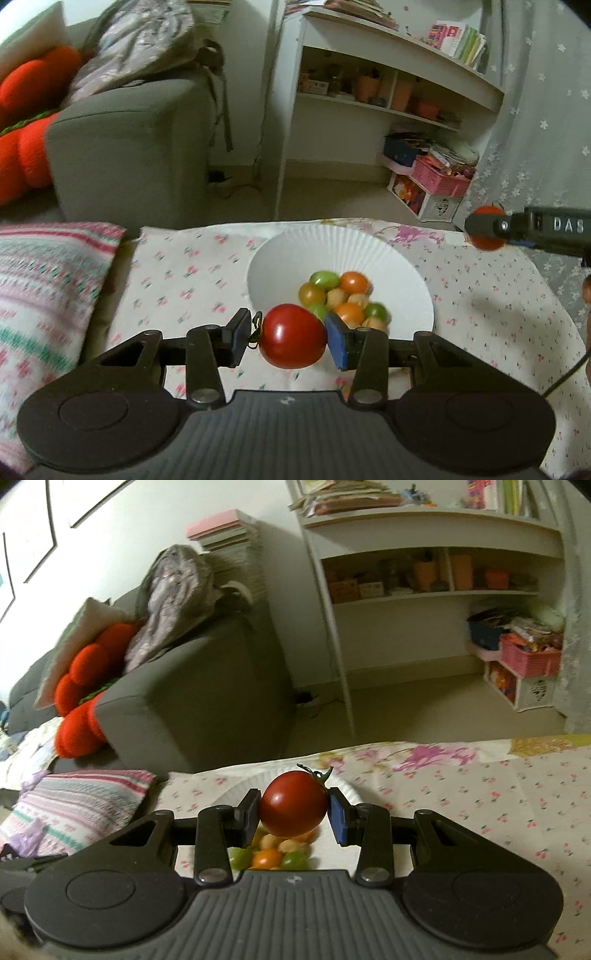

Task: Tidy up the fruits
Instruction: 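Carry both red tomatoes with both tools over the white plate, then open both tools to drop the red tomatoes onto the plate, then move both tools back toward the two tangerines on the cloth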

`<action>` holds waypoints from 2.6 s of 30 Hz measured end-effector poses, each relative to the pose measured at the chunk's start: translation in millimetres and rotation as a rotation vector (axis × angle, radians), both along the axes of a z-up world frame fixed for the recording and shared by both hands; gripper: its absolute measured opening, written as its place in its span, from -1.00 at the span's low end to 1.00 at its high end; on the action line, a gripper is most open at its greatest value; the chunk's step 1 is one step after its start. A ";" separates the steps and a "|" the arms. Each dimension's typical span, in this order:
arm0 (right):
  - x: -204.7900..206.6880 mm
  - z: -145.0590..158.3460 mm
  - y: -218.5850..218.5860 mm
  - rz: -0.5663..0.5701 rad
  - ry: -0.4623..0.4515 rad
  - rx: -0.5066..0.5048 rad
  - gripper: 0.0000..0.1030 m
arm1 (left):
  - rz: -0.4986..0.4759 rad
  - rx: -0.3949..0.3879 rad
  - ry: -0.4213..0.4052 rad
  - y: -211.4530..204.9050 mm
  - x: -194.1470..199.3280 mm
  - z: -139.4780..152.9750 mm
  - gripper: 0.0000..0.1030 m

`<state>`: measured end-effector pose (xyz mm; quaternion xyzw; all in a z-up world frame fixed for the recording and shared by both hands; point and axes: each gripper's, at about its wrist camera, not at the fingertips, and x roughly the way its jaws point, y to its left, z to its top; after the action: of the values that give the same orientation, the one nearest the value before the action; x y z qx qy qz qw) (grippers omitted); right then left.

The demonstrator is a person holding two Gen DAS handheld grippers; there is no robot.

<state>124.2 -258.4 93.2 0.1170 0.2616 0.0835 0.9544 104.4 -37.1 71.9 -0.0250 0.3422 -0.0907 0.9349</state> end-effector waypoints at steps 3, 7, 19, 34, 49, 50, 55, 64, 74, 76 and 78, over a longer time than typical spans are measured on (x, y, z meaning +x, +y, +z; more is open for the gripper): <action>10.7 -7.7 -3.6 -0.022 0.021 -0.026 -0.31 | -0.027 0.002 0.001 -9.2 18.6 -7.8 -0.36; 27.2 -23.7 0.3 -0.014 0.074 -0.073 -0.31 | -0.048 0.002 0.021 -11.2 35.9 -23.2 -0.36; 44.1 -52.3 25.2 0.053 0.154 -0.154 -0.31 | -0.060 0.024 0.058 -8.6 55.1 -35.2 -0.35; 54.1 -67.3 41.4 0.061 0.178 -0.213 -0.31 | -0.096 0.052 0.044 -15.4 55.3 -47.1 -0.35; 53.4 -64.1 37.9 0.052 0.159 -0.201 -0.29 | -0.083 0.044 0.037 -14.7 52.2 -45.7 -0.31; 53.5 -63.9 37.7 0.053 0.159 -0.198 -0.29 | -0.081 0.040 0.035 -14.1 51.8 -44.6 -0.29; 51.6 -59.3 35.5 0.050 0.149 -0.184 -0.29 | -0.057 0.022 0.023 -9.0 50.1 -37.2 -0.05; 45.0 -41.8 25.0 0.056 0.111 -0.111 -0.29 | -0.005 -0.022 0.005 1.6 42.4 -24.0 0.29; 33.8 -31.8 23.6 0.062 0.105 -0.073 -0.23 | 0.021 -0.020 0.003 6.6 32.4 -16.1 0.32; 29.1 -29.1 26.6 0.075 0.100 -0.077 -0.18 | 0.023 0.000 0.012 4.7 28.8 -16.0 0.37; 24.9 -27.3 28.7 0.083 0.105 -0.078 -0.13 | 0.032 0.039 0.022 2.4 25.0 -17.0 0.42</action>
<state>149.1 -229.7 65.9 0.0729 0.3188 0.1063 0.9390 129.4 -34.7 54.9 -0.0134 0.3535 -0.0687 0.9328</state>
